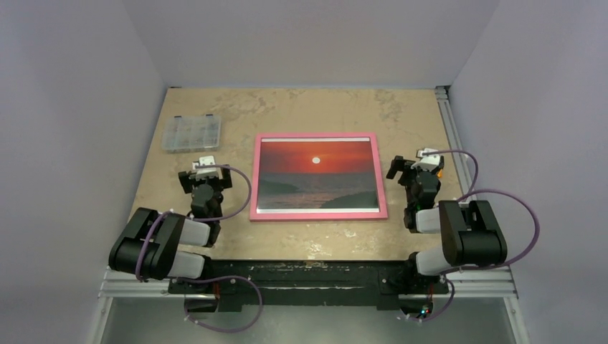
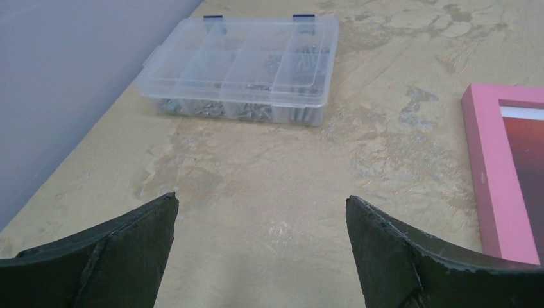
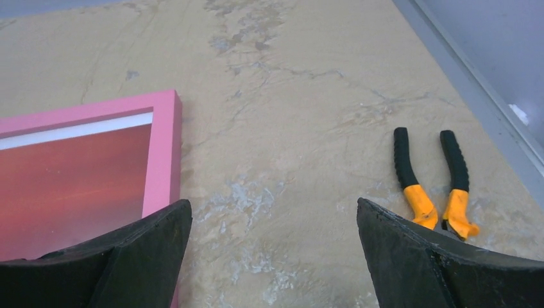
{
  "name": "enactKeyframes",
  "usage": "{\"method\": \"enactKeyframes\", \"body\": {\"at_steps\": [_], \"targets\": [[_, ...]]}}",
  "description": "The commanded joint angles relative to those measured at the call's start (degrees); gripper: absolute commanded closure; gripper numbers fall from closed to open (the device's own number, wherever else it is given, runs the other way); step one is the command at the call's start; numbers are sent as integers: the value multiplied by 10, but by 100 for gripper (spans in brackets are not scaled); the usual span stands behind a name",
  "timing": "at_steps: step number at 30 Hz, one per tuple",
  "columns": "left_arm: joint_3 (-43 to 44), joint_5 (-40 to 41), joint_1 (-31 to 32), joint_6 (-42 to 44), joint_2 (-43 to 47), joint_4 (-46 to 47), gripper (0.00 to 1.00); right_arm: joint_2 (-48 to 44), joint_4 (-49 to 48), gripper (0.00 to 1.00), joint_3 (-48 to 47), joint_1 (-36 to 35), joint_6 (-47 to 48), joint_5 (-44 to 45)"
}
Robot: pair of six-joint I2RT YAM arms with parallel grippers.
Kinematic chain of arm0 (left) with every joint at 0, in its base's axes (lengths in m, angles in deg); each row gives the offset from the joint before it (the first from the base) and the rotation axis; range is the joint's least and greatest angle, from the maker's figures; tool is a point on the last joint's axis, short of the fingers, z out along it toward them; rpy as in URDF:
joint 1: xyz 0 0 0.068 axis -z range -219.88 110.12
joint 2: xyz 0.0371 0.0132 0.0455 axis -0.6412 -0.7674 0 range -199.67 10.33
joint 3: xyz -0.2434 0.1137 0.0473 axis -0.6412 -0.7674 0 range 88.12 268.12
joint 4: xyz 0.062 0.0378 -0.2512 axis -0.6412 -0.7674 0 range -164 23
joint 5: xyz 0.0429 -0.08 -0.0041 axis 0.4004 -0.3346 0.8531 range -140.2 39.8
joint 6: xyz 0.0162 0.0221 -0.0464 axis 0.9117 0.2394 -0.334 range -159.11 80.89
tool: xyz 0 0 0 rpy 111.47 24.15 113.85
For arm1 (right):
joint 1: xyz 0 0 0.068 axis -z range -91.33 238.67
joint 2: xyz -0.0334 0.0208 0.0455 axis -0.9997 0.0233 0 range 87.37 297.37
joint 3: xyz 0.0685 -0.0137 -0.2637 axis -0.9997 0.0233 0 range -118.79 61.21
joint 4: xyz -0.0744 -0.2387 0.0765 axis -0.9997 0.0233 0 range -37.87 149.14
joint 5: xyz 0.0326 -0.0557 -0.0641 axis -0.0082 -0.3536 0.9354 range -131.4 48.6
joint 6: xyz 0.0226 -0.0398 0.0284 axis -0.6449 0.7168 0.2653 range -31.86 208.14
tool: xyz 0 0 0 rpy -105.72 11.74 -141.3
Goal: Put the photo into the frame
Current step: Reset both arms
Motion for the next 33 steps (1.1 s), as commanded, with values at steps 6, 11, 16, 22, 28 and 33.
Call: {"method": "enactKeyframes", "body": {"at_steps": [6,11,16,22,28,33], "targets": [[51,-37,-3,15,-5,14,0,45,-53,3,-30,-2,19,-7],[69,-27,-5,8,-3,-13,0,49,-27,3,-46,-2,37,-48],[69,-27,-5,10,-4,-11,0,48,-20,3,-48,-2,41,-54],[72,-28,-5,9,-3,-19,0,47,-20,2,-48,-2,41,-54],[75,-30,-5,10,-4,-23,0,48,-20,2,-48,-2,41,-54],[87,-53,-19,-4,9,-70,0,47,-20,2,-48,-2,41,-54]]}}
